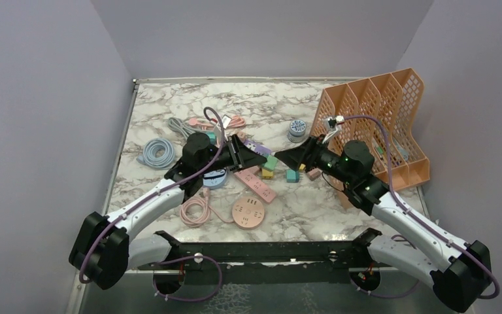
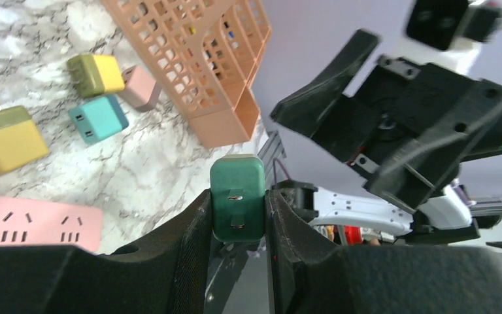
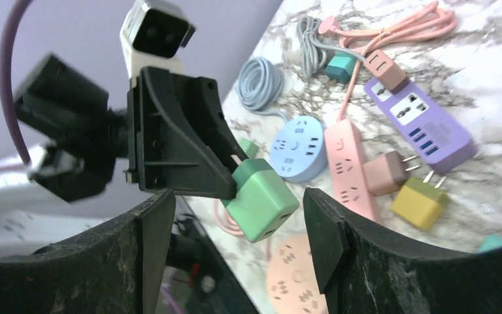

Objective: Insert the plug

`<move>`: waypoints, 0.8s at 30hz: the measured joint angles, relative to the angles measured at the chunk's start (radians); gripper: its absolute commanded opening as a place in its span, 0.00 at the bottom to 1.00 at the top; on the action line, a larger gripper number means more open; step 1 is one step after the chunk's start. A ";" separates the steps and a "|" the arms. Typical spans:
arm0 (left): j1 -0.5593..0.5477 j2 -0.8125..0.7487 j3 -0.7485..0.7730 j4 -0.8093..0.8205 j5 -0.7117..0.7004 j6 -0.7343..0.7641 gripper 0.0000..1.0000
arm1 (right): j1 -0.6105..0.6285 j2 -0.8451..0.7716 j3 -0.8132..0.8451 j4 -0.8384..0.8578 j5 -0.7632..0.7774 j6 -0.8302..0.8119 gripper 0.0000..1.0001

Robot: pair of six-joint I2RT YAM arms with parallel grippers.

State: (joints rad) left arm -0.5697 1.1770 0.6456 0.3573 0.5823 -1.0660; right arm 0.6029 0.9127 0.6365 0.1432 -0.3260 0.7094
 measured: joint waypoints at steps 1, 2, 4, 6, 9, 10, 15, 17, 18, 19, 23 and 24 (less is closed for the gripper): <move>0.000 -0.010 0.000 0.006 -0.007 -0.007 0.16 | 0.000 -0.001 -0.002 0.006 0.016 0.056 0.70; 0.000 -0.023 0.000 0.014 -0.016 -0.019 0.16 | 0.000 0.001 -0.008 0.021 0.024 0.113 0.70; 0.000 -0.050 0.000 0.028 -0.035 -0.053 0.16 | -0.001 0.010 -0.023 0.061 0.024 0.198 0.68; 0.000 -0.076 0.000 0.040 -0.055 -0.089 0.16 | -0.001 0.037 -0.026 0.103 0.013 0.280 0.67; 0.000 -0.109 0.000 0.058 -0.079 -0.137 0.16 | -0.001 0.091 -0.020 0.168 -0.022 0.387 0.63; 0.000 -0.119 0.000 0.064 -0.084 -0.153 0.16 | -0.001 0.105 -0.019 0.184 -0.031 0.411 0.61; 0.000 -0.151 -0.003 0.092 -0.113 -0.217 0.16 | -0.001 0.162 -0.019 0.319 -0.098 0.537 0.53; 0.000 -0.160 -0.013 0.102 -0.126 -0.235 0.16 | -0.001 0.181 -0.019 0.386 -0.131 0.583 0.49; 0.000 -0.166 -0.020 0.111 -0.131 -0.248 0.16 | -0.001 0.188 -0.020 0.412 -0.142 0.598 0.47; 0.000 -0.170 -0.024 0.117 -0.134 -0.251 0.16 | -0.003 0.195 -0.024 0.433 -0.151 0.615 0.47; 0.000 -0.194 -0.040 0.137 -0.148 -0.272 0.17 | -0.006 0.211 -0.047 0.517 -0.182 0.666 0.45; -0.001 -0.196 -0.044 0.143 -0.149 -0.275 0.17 | -0.007 0.213 -0.052 0.531 -0.189 0.675 0.45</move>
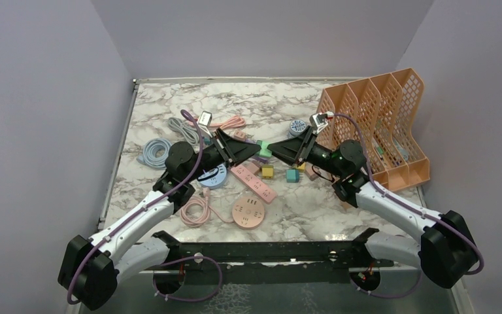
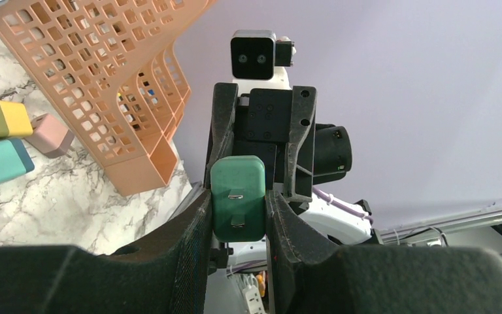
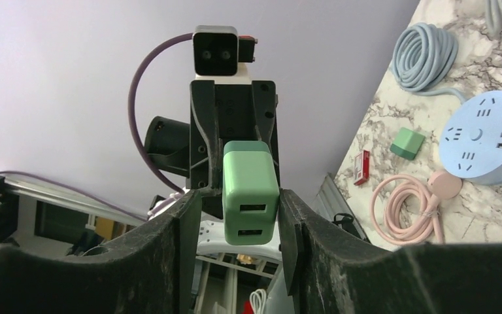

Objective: Insert the plug

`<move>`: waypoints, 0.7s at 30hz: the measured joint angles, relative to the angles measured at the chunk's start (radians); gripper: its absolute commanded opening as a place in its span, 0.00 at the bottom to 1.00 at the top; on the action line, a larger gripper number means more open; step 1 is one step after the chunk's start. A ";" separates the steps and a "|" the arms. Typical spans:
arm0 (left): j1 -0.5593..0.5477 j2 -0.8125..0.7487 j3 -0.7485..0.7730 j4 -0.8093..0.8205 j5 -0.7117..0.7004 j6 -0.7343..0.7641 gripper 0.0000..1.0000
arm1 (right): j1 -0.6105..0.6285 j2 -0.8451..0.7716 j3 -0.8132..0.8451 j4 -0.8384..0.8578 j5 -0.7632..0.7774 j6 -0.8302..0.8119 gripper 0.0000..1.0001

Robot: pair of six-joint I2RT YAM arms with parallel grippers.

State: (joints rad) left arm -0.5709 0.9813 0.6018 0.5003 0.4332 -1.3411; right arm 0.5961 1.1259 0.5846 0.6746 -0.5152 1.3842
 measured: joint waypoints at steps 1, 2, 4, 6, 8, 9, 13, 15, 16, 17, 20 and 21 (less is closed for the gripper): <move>0.000 -0.001 -0.002 0.007 0.000 -0.004 0.17 | -0.001 0.003 -0.003 0.012 -0.006 0.004 0.45; 0.000 -0.001 -0.004 0.010 -0.001 -0.008 0.17 | -0.002 0.008 -0.003 0.026 -0.013 0.008 0.45; 0.000 -0.001 -0.008 0.019 -0.002 -0.013 0.17 | -0.003 0.019 -0.003 0.044 -0.027 0.011 0.45; 0.000 -0.001 -0.011 0.024 -0.006 -0.015 0.17 | -0.003 0.034 -0.003 0.063 -0.049 0.013 0.45; 0.000 -0.001 -0.016 0.025 -0.013 -0.015 0.17 | -0.002 0.047 -0.003 0.071 -0.064 0.018 0.39; 0.000 -0.001 -0.019 0.026 -0.015 -0.015 0.17 | -0.001 0.050 -0.003 0.071 -0.069 0.019 0.35; -0.001 -0.005 -0.024 0.048 -0.023 -0.017 0.27 | -0.001 0.056 -0.003 0.071 -0.068 0.026 0.18; -0.002 -0.014 -0.037 0.055 -0.031 -0.013 0.38 | 0.001 0.058 0.001 0.065 -0.069 0.018 0.11; -0.002 -0.019 -0.047 0.061 -0.039 -0.011 0.47 | 0.002 0.062 0.009 0.051 -0.070 0.005 0.09; -0.002 -0.024 -0.056 0.067 -0.048 -0.009 0.57 | 0.003 0.068 0.022 0.030 -0.071 -0.013 0.07; 0.001 -0.050 -0.108 0.067 -0.098 0.027 0.76 | 0.007 0.087 0.077 -0.050 -0.071 -0.099 0.06; 0.002 -0.055 -0.119 0.063 -0.113 0.030 0.80 | 0.007 0.092 0.100 -0.093 -0.070 -0.139 0.05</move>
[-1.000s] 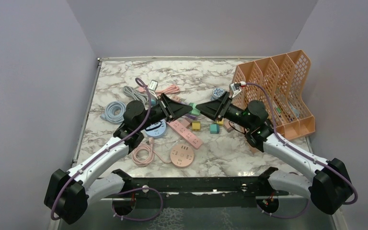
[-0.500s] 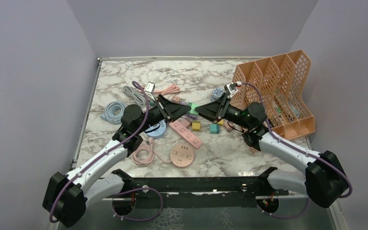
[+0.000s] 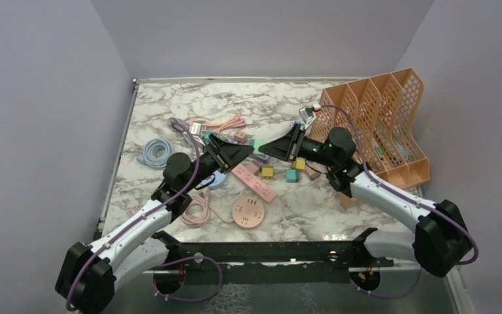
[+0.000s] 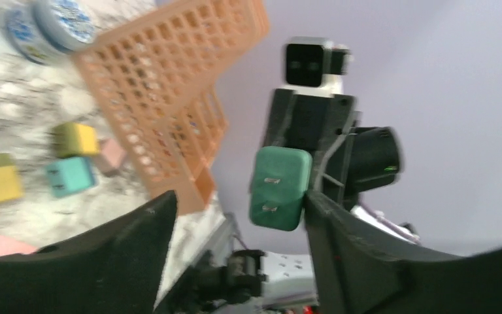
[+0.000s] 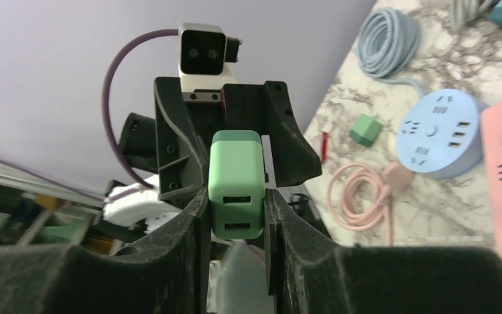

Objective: Insert the plug

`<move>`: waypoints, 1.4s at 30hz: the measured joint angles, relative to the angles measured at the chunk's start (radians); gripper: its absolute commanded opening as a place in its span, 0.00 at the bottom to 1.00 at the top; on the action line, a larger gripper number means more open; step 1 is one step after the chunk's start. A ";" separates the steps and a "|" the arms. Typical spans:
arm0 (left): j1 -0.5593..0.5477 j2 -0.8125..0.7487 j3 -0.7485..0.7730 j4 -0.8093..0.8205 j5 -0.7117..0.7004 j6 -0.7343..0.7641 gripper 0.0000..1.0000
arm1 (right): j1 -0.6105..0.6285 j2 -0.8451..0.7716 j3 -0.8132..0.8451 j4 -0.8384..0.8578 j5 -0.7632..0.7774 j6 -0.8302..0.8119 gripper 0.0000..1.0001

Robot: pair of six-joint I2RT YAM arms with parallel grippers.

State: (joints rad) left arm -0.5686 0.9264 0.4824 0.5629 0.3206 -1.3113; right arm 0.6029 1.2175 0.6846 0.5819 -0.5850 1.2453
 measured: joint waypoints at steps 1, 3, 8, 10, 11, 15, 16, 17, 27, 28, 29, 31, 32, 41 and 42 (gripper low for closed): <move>0.005 -0.012 -0.015 -0.012 -0.021 0.019 0.82 | 0.000 0.005 0.024 -0.048 0.002 -0.051 0.05; 0.013 -0.050 -0.037 -0.066 -0.066 0.065 0.85 | 0.001 0.022 0.090 -0.167 0.008 -0.171 0.04; 0.026 -0.177 -0.003 -0.367 -0.230 0.264 0.85 | 0.006 0.092 0.305 -0.479 0.072 -0.505 0.04; 0.026 -0.219 0.037 -0.502 -0.303 0.348 0.85 | 0.006 0.113 0.363 -0.574 0.097 -0.624 0.05; 0.026 -0.241 0.060 -0.565 -0.343 0.389 0.85 | 0.005 0.125 0.386 -0.620 0.110 -0.678 0.05; 0.026 -0.325 0.151 -0.762 -0.497 0.527 0.86 | 0.005 0.206 0.500 -0.807 0.166 -0.893 0.05; 0.026 -0.343 0.166 -0.796 -0.531 0.558 0.86 | 0.005 0.238 0.537 -0.857 0.183 -0.950 0.05; 0.026 -0.361 0.177 -0.826 -0.561 0.591 0.87 | 0.005 0.266 0.568 -0.896 0.197 -0.996 0.05; 0.030 -0.415 0.183 -0.977 -0.635 0.773 0.87 | 0.005 0.596 0.969 -1.258 0.400 -1.297 0.04; 0.030 -0.415 0.183 -0.985 -0.639 0.780 0.87 | 0.005 0.612 0.986 -1.279 0.405 -1.322 0.04; 0.030 -0.415 0.183 -0.992 -0.644 0.786 0.87 | 0.005 0.626 1.002 -1.300 0.403 -1.344 0.04; 0.030 -0.414 0.183 -1.002 -0.652 0.794 0.87 | 0.003 0.660 1.041 -1.337 0.394 -1.383 0.04; 0.030 -0.412 0.183 -1.003 -0.653 0.796 0.87 | 0.003 0.679 1.064 -1.353 0.387 -1.399 0.04; 0.030 -0.392 0.183 -1.006 -0.654 0.806 0.87 | 0.003 0.867 1.249 -1.470 0.344 -1.495 0.03; 0.030 -0.392 0.183 -1.006 -0.654 0.806 0.87 | 0.003 0.883 1.264 -1.484 0.343 -1.503 0.03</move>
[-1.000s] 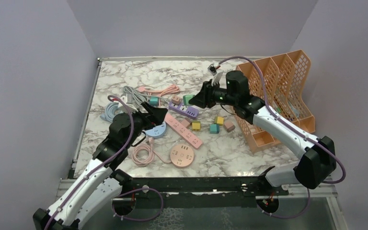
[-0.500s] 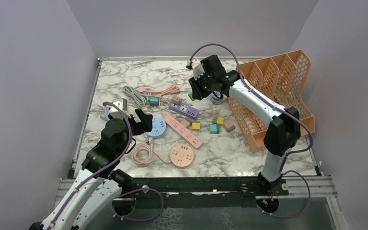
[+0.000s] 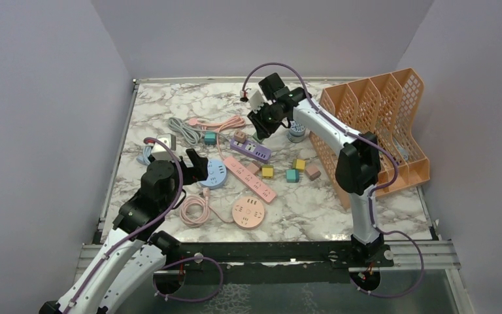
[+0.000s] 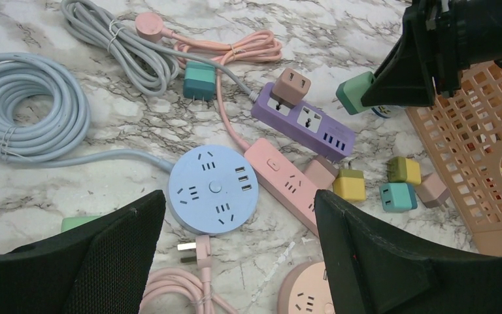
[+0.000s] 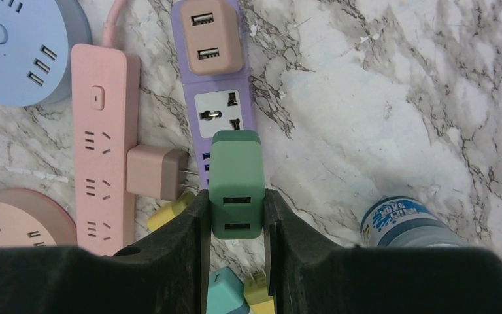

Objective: Insert the plug

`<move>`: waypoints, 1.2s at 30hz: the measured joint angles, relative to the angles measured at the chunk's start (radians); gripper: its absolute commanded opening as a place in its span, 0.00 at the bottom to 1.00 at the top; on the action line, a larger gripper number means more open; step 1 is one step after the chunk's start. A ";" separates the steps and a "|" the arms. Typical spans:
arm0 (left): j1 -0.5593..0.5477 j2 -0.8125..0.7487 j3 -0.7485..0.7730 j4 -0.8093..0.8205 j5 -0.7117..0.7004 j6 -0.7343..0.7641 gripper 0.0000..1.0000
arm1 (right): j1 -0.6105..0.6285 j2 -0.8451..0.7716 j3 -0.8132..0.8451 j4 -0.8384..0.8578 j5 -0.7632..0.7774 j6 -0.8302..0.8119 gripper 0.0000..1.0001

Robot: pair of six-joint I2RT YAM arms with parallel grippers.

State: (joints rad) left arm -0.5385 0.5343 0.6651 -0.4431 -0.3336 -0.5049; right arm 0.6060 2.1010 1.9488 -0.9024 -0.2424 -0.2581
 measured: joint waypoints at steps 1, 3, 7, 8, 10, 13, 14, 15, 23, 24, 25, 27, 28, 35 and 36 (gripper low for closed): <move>0.000 0.000 0.000 0.000 0.000 0.000 0.87 | 0.000 0.016 0.018 -0.017 -0.002 -0.006 0.03; 0.000 0.000 0.000 0.000 0.000 0.001 0.87 | 0.002 0.048 0.060 -0.049 -0.006 -0.018 0.03; 0.000 0.003 0.000 0.000 0.000 0.002 0.87 | 0.004 0.097 0.130 -0.096 -0.006 -0.041 0.03; 0.000 0.004 0.000 0.000 0.000 0.003 0.87 | 0.006 0.105 0.140 -0.103 -0.006 -0.046 0.03; 0.000 0.006 0.000 0.000 0.000 0.003 0.87 | 0.011 0.124 0.162 -0.123 -0.006 -0.060 0.03; 0.000 0.008 0.000 0.000 0.000 0.003 0.87 | 0.023 0.148 0.188 -0.150 -0.005 -0.071 0.03; 0.000 0.009 0.000 0.000 0.000 0.003 0.87 | 0.026 0.156 0.196 -0.154 -0.006 -0.075 0.03; 0.000 0.010 0.000 0.000 0.000 0.003 0.87 | 0.029 0.165 0.206 -0.159 -0.006 -0.080 0.03; 0.000 0.013 0.000 0.000 0.000 0.003 0.87 | 0.037 0.210 0.246 -0.178 0.007 -0.103 0.03; 0.000 0.013 0.000 0.000 0.000 0.003 0.87 | 0.037 0.212 0.248 -0.178 0.014 -0.104 0.03; 0.000 0.013 0.000 0.000 0.000 0.003 0.87 | 0.037 0.215 0.249 -0.178 0.022 -0.106 0.03; 0.000 0.013 0.000 0.000 0.000 0.003 0.87 | 0.041 0.216 0.249 -0.175 0.044 -0.108 0.03; 0.000 0.013 0.000 0.000 0.000 0.002 0.87 | 0.041 0.216 0.249 -0.174 0.051 -0.111 0.03; 0.000 0.013 0.000 0.000 0.000 0.003 0.87 | 0.053 0.216 0.249 -0.174 0.055 -0.148 0.03; 0.000 0.013 0.000 0.000 0.000 0.002 0.87 | 0.054 0.216 0.249 -0.174 0.054 -0.159 0.03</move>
State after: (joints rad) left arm -0.5385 0.5476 0.6651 -0.4431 -0.3332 -0.5026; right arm 0.6601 2.3173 2.1979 -1.0767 -0.1886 -0.4171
